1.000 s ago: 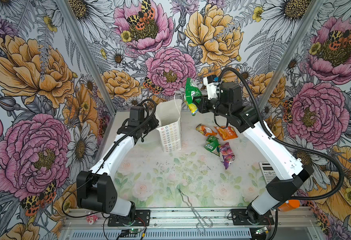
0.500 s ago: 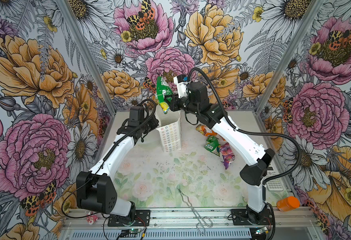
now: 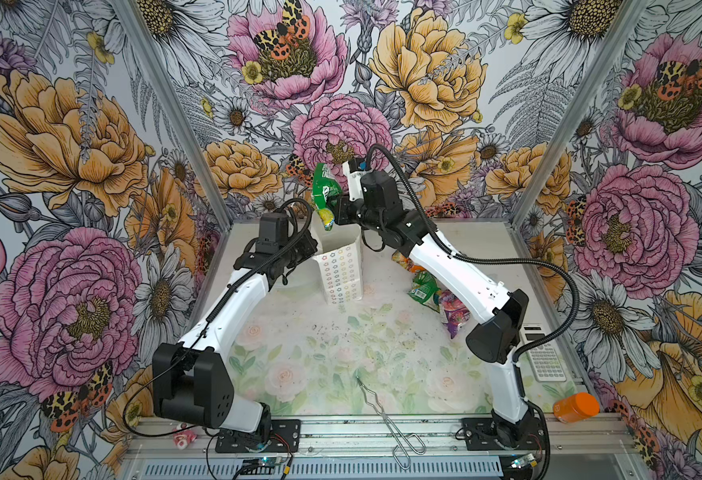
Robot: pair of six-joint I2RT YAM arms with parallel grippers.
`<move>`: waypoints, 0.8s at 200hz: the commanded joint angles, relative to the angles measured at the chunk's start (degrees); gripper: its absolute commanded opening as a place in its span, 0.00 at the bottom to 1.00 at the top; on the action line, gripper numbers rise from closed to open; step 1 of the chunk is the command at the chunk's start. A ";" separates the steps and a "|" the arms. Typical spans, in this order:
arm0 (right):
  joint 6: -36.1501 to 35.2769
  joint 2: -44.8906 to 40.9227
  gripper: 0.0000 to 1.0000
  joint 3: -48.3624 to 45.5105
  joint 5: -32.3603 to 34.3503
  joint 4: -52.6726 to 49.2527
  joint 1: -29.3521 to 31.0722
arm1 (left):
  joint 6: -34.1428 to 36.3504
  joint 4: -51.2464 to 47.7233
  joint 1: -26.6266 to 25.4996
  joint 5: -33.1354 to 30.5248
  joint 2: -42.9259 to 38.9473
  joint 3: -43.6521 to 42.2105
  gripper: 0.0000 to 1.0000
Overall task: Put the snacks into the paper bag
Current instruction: 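Lower the green FOX'S packet into the paper bag with the right gripper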
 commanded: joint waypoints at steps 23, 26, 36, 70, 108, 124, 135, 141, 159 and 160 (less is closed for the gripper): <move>1.57 1.41 0.00 1.46 2.90 3.79 -0.12 | -0.84 1.15 0.04 1.12 -1.72 -0.49 0.00; 1.63 1.49 0.00 1.51 2.86 3.74 -0.12 | -0.84 1.18 0.04 1.08 -1.73 -0.49 0.00; 1.83 1.70 0.00 1.29 2.88 3.79 -0.12 | -0.85 1.25 0.06 1.09 -1.65 -0.51 0.00; 1.94 2.42 0.00 1.03 3.18 3.75 -0.13 | -0.84 1.25 0.04 1.09 -1.46 -0.43 0.00; 2.10 3.34 0.00 1.02 2.76 3.66 -0.19 | -0.93 1.27 0.04 1.23 -1.18 -0.31 0.00; 2.33 3.61 0.00 0.87 2.53 3.57 -0.21 | -0.93 1.19 -0.05 1.23 -1.18 -0.25 0.00; 2.55 3.61 0.00 0.76 2.53 3.61 -0.21 | -0.86 1.27 -0.09 1.07 -1.18 -0.14 0.00; 2.63 3.61 0.00 0.61 2.52 3.58 -0.21 | -0.91 1.21 -0.04 1.18 -1.18 -0.14 0.00; 2.93 3.61 0.00 0.03 2.70 3.57 -0.28 | -0.93 1.24 -0.04 1.03 -1.18 -0.22 0.00; 2.96 3.61 0.00 0.00 2.75 3.57 -0.29 | -0.93 1.25 0.00 1.05 -1.18 -0.23 0.00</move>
